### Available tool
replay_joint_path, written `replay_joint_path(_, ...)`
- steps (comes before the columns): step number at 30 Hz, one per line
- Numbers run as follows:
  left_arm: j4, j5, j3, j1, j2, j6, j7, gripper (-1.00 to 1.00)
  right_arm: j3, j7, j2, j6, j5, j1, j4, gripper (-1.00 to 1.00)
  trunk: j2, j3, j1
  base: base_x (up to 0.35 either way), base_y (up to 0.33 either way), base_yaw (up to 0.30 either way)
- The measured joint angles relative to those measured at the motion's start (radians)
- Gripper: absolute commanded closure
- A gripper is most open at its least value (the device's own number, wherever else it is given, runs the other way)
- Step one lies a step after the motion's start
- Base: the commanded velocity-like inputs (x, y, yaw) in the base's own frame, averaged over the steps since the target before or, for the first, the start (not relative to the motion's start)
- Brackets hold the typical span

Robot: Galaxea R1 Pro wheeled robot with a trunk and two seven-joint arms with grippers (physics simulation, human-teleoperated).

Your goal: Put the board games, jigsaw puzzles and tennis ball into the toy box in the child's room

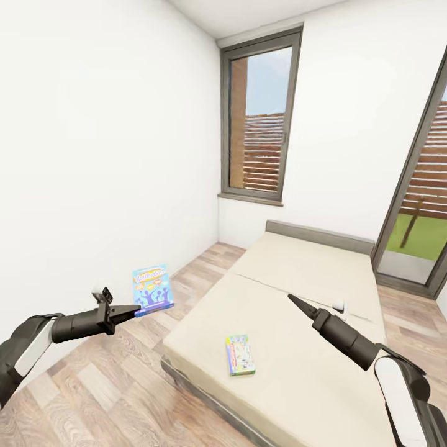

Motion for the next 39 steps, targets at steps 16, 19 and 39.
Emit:
replay_joint_path(16, 0.000, -0.001, -0.001, 0.000, 0.000, 0.000, 0.000, 1.00, 0.001, 0.000, 0.001, 0.000, 0.002, 0.000, -0.001, -1.00, 0.000, 0.000, 0.000, 0.000, 0.000, 0.291)
replay_joint_path(19, 0.000, -0.001, -0.002, 0.000, 0.000, 0.000, -0.001, 1.00, 0.001, 0.000, 0.000, 0.000, 0.002, 0.000, -0.001, -1.00, 0.000, 0.000, 0.000, 0.000, 0.000, 0.291)
replay_joint_path(39, 0.000, -0.001, -0.001, 0.000, 0.000, 0.000, 0.000, 1.00, 0.001, 0.000, 0.000, 0.000, 0.001, 0.000, -0.001, -1.00, 0.000, 0.000, 0.000, 0.000, 0.000, 0.291)
